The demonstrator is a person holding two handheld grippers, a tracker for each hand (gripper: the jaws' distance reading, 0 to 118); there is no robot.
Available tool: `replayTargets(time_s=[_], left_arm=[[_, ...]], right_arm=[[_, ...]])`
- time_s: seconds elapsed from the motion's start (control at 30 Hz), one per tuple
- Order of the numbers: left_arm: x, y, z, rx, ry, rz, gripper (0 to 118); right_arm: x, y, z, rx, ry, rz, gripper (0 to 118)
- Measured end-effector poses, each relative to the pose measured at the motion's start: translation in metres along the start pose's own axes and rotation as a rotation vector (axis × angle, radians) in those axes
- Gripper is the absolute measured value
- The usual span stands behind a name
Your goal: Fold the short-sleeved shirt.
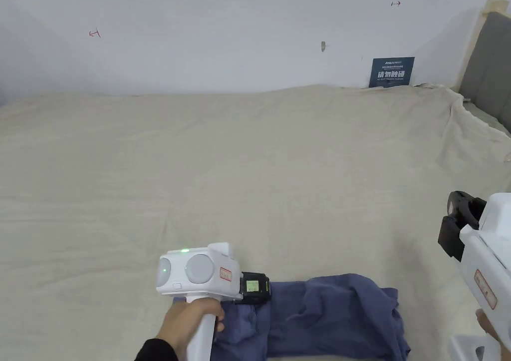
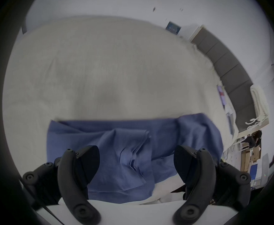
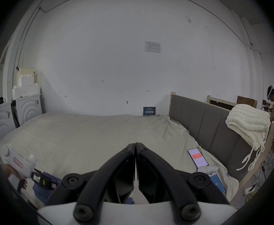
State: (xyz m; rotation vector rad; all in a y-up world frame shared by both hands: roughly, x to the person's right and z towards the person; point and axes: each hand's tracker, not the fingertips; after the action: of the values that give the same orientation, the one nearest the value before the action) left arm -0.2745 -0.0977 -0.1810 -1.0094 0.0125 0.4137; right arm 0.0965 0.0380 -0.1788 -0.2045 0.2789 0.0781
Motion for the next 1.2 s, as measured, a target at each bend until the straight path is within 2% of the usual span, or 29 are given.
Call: replayTargets(time_s=[0.13,0.33,0.4,0.43,0.47,0.53,0.57,0.6,0.97,1.2], left_arm=[[-0.01,0.005,0.045,0.129,0.028,-0.026,98],[-0.041,-0.001,0.075,0.305,0.227,-0.092,95],[-0.052,-0.008,0.075,0.331,0.259,-0.099,81],[-0.057,-0.013,0.073,0.342,0.259,-0.099,70],[-0.061,-0.018,0.072,0.356,0.257,-0.097,49],[-0.068,-0.027,0.063,0.365,0.248,-0.094,18],[-0.071,-0.032,0.057,0.357,0.239,-0.09,6],[-0.071,-0.035,0.052,0.346,0.25,-0.087,2],[-0.038,-0.069,-0.019,0.209,0.183,-0.14,0],[0.003,-0.076,-0.041,0.151,0.161,-0.198,0]], right_arm=[[-0.002,0.003,0.001,0.008,0.006,-0.001,1],[-0.004,0.007,0.003,0.023,0.015,-0.003,1],[-0.005,0.007,0.003,0.027,0.017,-0.003,1],[-0.005,0.008,0.003,0.029,0.017,-0.003,1],[-0.005,0.008,0.003,0.029,0.018,-0.003,1],[-0.005,0.008,0.003,0.029,0.019,-0.006,1],[-0.005,0.008,0.003,0.028,0.019,-0.007,1],[-0.005,0.008,0.003,0.027,0.017,-0.007,1],[0.005,0.001,0.003,0.003,-0.003,-0.006,1],[0.015,-0.001,0.007,-0.006,-0.026,-0.001,1]])
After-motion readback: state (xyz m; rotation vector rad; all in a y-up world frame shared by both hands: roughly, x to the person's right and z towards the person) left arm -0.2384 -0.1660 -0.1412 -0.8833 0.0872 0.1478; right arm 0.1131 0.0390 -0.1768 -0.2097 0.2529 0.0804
